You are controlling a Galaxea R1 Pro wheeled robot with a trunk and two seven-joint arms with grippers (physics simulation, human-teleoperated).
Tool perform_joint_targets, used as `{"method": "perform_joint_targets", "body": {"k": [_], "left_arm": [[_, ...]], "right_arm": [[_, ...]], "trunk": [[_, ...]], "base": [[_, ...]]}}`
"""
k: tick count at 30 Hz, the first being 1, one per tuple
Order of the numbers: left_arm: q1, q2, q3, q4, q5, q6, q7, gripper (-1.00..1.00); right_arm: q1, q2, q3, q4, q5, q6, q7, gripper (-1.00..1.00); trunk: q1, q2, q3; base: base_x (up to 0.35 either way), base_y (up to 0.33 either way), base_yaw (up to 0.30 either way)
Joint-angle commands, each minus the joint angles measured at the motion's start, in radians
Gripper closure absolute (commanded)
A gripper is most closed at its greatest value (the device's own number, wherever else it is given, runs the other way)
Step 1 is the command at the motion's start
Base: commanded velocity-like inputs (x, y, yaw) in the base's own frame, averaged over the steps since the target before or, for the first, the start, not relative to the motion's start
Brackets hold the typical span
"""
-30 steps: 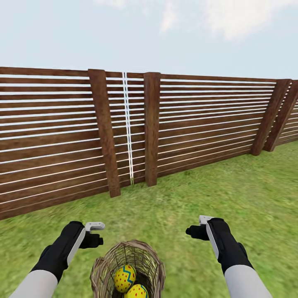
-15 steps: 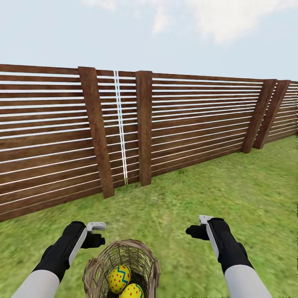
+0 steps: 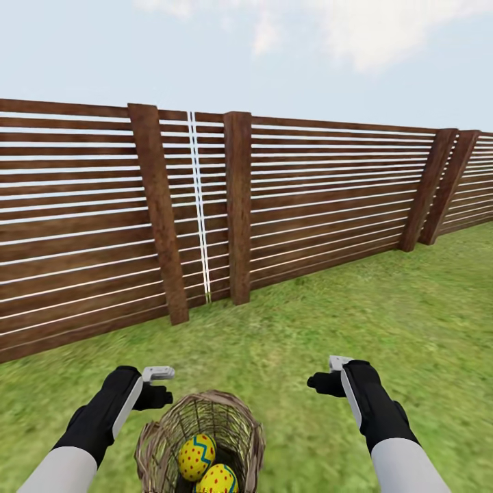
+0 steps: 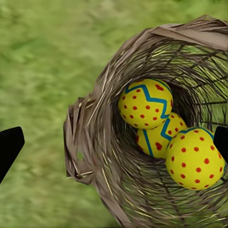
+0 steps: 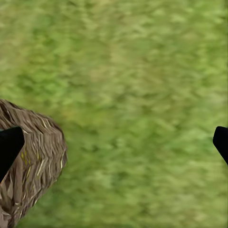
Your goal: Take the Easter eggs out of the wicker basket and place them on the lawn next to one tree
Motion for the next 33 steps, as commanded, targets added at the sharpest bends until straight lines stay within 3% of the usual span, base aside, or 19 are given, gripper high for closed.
{"method": "perform_joint_targets", "body": {"k": [1,30,33], "left_arm": [[-0.001,0.000,-0.003,-0.001,0.008,0.002,0.004,-1.00],[-0.001,0.008,0.000,0.000,0.011,-0.025,0.004,-1.00],[0.013,0.018,-0.005,-0.013,0.002,-0.010,0.004,-1.00]], "right_arm": [[-0.001,0.001,-0.004,-0.001,0.010,0.004,0.010,-1.00],[-0.001,0.000,-0.007,-0.006,0.010,0.004,0.010,-1.00],[-0.003,-0.017,0.006,0.003,0.015,0.004,0.010,-1.00]], "trunk": [[0.004,-0.008,-0.004],[0.115,-0.211,-0.095],[0.115,-0.211,-0.095]], "base": [[0.000,0.000,0.000],[0.000,0.000,0.000],[0.000,0.000,0.000]]}}
